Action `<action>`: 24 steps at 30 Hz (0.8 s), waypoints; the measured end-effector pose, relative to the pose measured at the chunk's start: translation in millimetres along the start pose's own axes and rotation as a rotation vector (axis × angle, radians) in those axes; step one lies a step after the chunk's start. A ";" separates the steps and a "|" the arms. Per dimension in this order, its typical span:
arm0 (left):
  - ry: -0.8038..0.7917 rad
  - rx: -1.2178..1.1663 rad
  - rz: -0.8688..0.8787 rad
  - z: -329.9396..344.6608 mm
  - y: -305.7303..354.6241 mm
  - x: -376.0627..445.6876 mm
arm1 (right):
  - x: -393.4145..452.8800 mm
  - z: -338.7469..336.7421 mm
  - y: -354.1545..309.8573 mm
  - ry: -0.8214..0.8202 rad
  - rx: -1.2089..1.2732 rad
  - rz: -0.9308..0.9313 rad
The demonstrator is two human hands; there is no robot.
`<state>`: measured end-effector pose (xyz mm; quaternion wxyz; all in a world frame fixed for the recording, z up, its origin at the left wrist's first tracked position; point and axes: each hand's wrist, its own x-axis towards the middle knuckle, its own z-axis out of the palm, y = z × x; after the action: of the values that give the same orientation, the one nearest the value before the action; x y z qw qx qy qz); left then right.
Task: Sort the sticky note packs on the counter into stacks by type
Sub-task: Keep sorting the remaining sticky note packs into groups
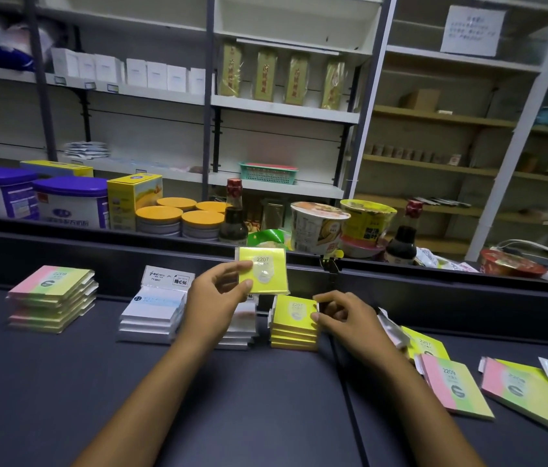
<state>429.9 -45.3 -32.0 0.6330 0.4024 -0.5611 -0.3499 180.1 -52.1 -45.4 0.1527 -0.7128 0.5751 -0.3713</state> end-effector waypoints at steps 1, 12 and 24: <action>-0.005 0.022 0.005 2.3 -0.5 -0.7 | 0.8 -3.6 2.1 0.043 -0.057 -0.007; -0.102 0.303 -0.014 47.8 -6.2 2.5 | 2.1 -20.6 16.7 0.134 -0.516 -0.031; -0.240 1.000 0.190 56.3 -23.2 -12.2 | 3.0 -22.6 23.0 0.143 -0.462 -0.021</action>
<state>372.7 -51.0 -55.5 0.3239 0.5597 -0.7624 -0.0239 148.1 -56.8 -43.8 -0.0592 -0.7065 0.6468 -0.2811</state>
